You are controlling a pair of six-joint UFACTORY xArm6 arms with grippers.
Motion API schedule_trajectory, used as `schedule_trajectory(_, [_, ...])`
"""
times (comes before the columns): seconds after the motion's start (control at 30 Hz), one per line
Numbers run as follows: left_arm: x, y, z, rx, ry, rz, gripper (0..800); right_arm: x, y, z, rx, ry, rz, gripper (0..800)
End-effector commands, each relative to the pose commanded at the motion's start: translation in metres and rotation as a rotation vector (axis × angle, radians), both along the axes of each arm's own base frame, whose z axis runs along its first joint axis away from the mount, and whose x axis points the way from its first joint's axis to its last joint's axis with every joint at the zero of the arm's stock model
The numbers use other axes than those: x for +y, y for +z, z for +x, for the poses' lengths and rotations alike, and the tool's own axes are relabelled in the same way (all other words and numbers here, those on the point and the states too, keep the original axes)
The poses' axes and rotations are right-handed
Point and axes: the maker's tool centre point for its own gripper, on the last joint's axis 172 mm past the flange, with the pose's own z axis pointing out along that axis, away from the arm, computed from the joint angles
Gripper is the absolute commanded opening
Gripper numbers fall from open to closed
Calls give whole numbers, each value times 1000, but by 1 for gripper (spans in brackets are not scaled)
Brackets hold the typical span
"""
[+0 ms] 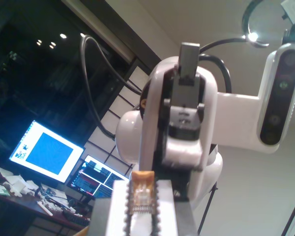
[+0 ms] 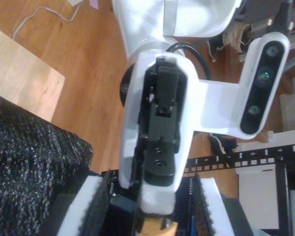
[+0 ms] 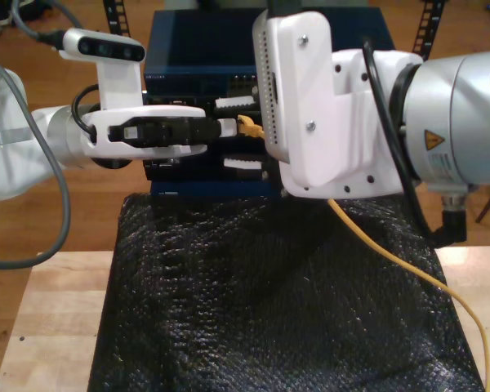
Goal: Grab the cable and plug it in
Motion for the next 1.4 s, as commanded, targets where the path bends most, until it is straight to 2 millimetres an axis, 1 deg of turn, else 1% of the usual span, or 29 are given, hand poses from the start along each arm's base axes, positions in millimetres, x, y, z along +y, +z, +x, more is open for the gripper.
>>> schedule_trajectory(0.17, [1, 1, -1, -3, -3, -4, 36, -3, 1, 2, -2, -8, 0, 439])
schedule_trajectory(0.27, [3, 6, -2, -8, -7, -19, 34, -5, 6, 1, -13, -9, 7, 439])
schedule_trajectory(0.37, [4, 11, 1, -12, 4, -36, 36, -6, 8, 1, -17, -10, 7, 439])
schedule_trajectory(0.57, [5, 11, 0, -12, -2, -39, 36, -12, 10, 3, -29, -22, 2, 439])
schedule_trajectory(0.77, [5, 12, 0, -8, -3, -40, 36, -12, 10, 4, -29, -23, 2, 436])
schedule_trajectory(0.87, [6, 13, -1, -8, -8, -44, 36, -12, 9, 4, -27, -23, 1, 409])
schedule_trajectory(1.0, [6, 14, -2, -8, -10, -47, 36, -12, 8, 4, -26, -23, 0, 401])
schedule_trajectory(1.07, [7, 15, 0, -9, -4, -53, 36, -12, 8, 4, -26, -23, 0, 381])
schedule_trajectory(1.13, [7, 16, 0, -9, -4, -55, 36, -12, 7, 3, -25, -21, -1, 381])
schedule_trajectory(1.2, [6, 16, -1, -9, -7, -56, 36, -12, 7, 3, -24, -22, 0, 360])
schedule_trajectory(1.4, [6, 16, -1, -8, -7, -55, 36, -12, 7, 3, -23, -23, 1, 332])
